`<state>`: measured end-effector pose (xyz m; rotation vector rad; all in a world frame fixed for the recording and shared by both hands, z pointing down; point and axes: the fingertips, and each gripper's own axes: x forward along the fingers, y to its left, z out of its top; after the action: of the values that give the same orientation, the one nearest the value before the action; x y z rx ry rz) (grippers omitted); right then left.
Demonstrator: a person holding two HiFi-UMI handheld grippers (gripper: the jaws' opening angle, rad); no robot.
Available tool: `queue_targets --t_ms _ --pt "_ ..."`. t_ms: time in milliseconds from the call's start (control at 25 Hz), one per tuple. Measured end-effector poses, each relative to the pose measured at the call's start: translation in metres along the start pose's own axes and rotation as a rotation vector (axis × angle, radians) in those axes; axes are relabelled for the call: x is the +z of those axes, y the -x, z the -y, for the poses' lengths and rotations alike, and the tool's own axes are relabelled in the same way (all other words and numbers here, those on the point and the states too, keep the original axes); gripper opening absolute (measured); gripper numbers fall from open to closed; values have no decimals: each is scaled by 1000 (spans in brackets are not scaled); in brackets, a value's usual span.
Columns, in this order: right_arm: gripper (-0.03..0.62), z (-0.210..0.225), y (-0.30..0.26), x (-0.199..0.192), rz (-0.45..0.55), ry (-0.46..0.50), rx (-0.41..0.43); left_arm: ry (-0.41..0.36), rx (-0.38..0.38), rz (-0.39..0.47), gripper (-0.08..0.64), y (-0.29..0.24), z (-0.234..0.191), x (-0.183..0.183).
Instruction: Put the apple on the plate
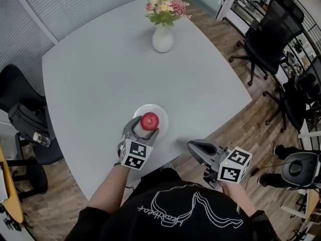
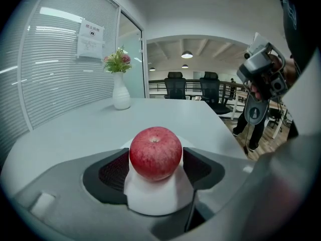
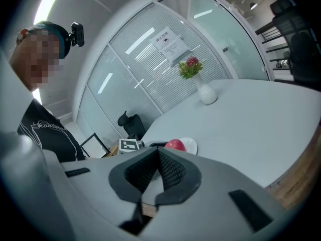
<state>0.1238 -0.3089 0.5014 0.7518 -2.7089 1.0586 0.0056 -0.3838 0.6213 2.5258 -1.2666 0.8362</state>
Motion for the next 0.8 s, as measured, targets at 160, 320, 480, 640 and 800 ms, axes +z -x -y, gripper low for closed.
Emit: queue_targets --t_ms 160,320,480,640,800 --pt "9 0 0 -5 -12 2 2 -5 1 36 343 3 2 5" --pt "9 -7 3 -4 -3 31 35 25 12 59 348 11 1 10" --pt "9 -15 8 3 19 64 51 106 23 78 347 34 -3 18" --pt "9 -24 12 14 33 110 90 180 41 98 345 63 -1 30" --pt "9 -37 11 26 41 158 130 302 11 139 341 97 5 50"
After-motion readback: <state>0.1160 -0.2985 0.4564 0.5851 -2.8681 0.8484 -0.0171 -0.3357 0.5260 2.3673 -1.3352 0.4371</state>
